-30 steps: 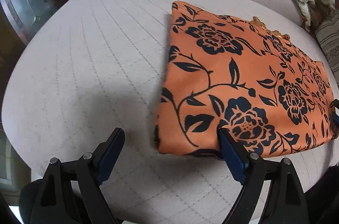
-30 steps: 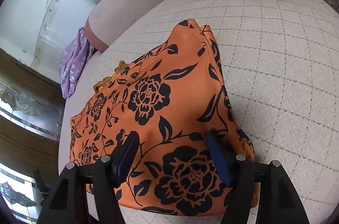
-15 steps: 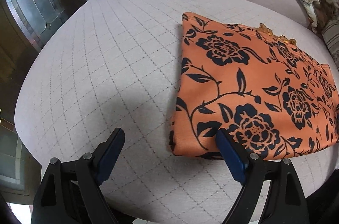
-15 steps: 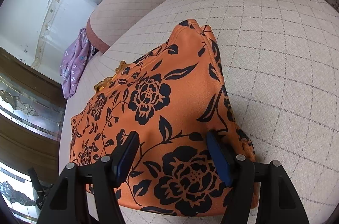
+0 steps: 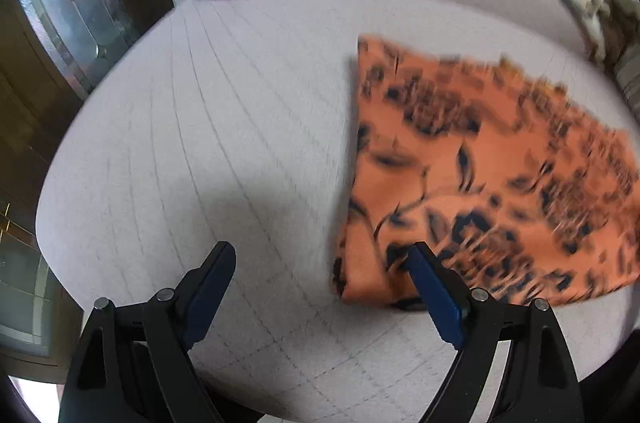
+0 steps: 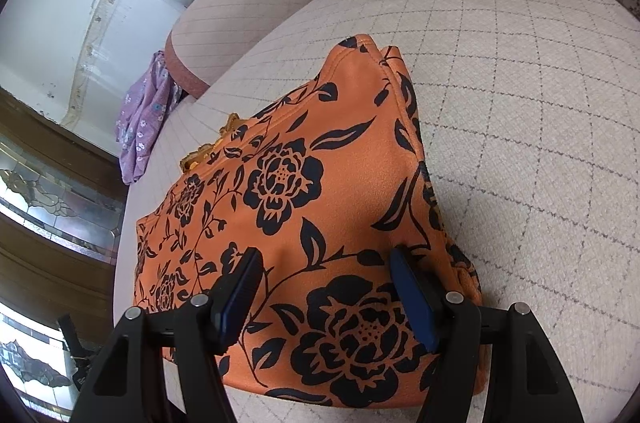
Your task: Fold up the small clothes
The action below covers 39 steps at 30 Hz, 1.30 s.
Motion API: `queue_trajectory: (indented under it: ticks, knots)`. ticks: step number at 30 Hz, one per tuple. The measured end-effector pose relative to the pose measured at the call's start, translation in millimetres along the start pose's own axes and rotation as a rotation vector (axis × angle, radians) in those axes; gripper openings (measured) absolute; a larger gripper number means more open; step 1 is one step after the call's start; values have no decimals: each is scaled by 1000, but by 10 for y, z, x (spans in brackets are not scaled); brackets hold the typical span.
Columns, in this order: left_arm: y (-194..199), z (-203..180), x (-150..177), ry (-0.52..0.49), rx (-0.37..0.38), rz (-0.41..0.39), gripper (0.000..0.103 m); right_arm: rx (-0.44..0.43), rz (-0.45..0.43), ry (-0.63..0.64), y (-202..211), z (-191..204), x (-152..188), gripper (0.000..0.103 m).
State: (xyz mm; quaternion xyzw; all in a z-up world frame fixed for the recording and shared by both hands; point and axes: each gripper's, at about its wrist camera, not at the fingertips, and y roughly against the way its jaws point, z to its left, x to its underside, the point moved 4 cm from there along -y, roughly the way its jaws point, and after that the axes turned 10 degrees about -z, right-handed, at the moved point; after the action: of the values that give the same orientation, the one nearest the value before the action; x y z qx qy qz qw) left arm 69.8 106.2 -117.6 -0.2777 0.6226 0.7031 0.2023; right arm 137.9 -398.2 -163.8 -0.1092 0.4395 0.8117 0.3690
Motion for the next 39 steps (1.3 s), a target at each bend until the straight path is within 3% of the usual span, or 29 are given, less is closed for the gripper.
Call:
queue_trajectory:
  ticks: [2, 5, 8, 11, 13, 14, 17, 20, 24, 26, 28, 29, 30, 33, 34, 35, 36, 37, 38, 39]
  knots:
    - [137, -83, -155, 8, 44, -60, 89, 43, 27, 19, 56, 112, -73, 70]
    - [153, -343, -300, -11, 113, -97, 89, 1, -14, 44, 152, 331, -245, 74]
    - [-23, -720, -333, -71, 157, -80, 89, -78, -13, 32, 35, 498, -442, 83]
    - [-250, -981, -298, -89, 183, -19, 89, -123, 84, -60, -391, 357, -539, 84]
    - [-298, -1093, -246, -110, 181, 4, 89, -43, 72, -158, -558, -8, -611, 73]
    - [-286, -1122, -237, -120, 180, 2, 89, -64, 28, -226, -477, -96, -657, 73]
    - [-330, -1200, -205, -143, 180, -1, 89, 74, -74, -129, -167, -116, -719, 84]
    - [-387, -1278, -175, -148, 183, 17, 89, 41, -56, -94, -109, -100, -709, 84]
    - [-379, -1327, -125, -176, 181, 11, 89, 91, -35, -19, -343, -114, -881, 84]
    - [-394, -1316, -110, -177, 176, 18, 89, 158, -25, 7, -567, -221, -1001, 84]
    - [-408, -1302, -118, -167, 175, 24, 89, 191, -11, 0, -716, -290, -1053, 77]
    - [-413, -1305, -117, -162, 176, 23, 89, 187, -22, 29, -723, -236, -1075, 63]
    - [-416, -1302, -114, -160, 176, 21, 89, 142, 2, 79, -752, -103, -1081, 21]
    - [-437, -1332, -100, -165, 169, 15, 90, 231, 23, 226, -804, 73, -1054, 17]
    - [-414, -1313, -92, -166, 170, 13, 90, 272, 41, 210, -855, -19, -1050, 18]
    - [-407, -1310, -87, -168, 174, 14, 90, 278, 26, 143, -838, -130, -1077, 27]
    - [-408, -1305, -83, -169, 176, 17, 90, 292, 2, 109, -800, -163, -1093, 41]
    - [-407, -1296, -79, -169, 180, 20, 90, 334, -43, 75, -697, -201, -1113, 66]
    - [-400, -1292, -77, -167, 180, 21, 90, 374, -64, 66, -612, -217, -1113, 75]
    - [-401, -1287, -79, -166, 180, 22, 90, 385, -74, 60, -546, -222, -1106, 76]
